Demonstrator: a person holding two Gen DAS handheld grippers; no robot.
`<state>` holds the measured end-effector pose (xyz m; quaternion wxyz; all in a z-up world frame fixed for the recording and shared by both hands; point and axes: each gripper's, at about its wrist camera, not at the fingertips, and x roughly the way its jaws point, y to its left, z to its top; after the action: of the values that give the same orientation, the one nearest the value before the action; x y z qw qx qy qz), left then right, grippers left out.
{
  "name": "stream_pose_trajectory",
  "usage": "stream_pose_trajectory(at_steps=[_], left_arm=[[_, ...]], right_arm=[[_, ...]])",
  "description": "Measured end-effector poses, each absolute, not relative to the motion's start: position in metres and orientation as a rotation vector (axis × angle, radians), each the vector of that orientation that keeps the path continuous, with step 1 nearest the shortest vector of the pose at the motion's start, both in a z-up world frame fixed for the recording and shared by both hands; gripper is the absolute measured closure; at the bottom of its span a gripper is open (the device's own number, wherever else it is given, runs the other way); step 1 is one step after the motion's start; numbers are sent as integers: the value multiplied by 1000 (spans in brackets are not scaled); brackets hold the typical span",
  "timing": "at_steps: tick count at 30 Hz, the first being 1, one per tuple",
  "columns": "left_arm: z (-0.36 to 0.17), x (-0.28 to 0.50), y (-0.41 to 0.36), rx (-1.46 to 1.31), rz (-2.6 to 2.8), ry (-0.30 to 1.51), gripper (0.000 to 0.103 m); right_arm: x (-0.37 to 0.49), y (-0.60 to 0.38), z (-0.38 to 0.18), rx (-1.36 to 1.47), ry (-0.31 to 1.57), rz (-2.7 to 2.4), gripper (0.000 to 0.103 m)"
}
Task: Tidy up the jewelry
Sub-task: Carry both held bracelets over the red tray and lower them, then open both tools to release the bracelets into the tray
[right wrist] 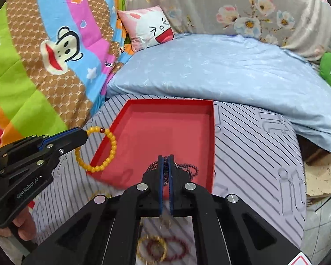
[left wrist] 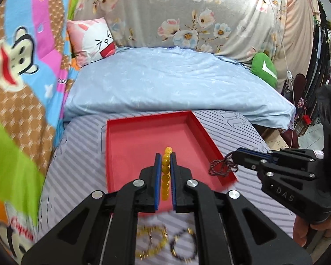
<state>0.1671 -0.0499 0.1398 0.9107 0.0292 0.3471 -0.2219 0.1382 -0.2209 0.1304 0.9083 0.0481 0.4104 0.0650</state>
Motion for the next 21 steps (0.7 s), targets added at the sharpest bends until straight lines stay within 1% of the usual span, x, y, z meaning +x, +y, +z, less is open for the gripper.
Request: stream_pose_trajectory(at_steps=[3, 9, 15, 19, 20, 21], left_arm=[[129, 201, -57, 52, -478, 742, 96], [89, 269, -75, 85, -471, 816, 96], [50, 311, -87, 110, -446, 880, 96], [43, 326, -89, 119, -408, 884, 95], [43, 330, -89, 116, -395, 884, 95], [44, 332, -88, 110, -383, 880, 92]], right_arm=[[176, -225, 118, 110, 894, 143, 99], [247, -235, 80, 150, 1024, 171, 99], [302, -242, 47, 141, 1099, 137, 99], [322, -246, 45, 109, 1045, 59, 91], [323, -249, 47, 115, 1035, 50, 85], [322, -252, 50, 128, 1021, 47, 81]])
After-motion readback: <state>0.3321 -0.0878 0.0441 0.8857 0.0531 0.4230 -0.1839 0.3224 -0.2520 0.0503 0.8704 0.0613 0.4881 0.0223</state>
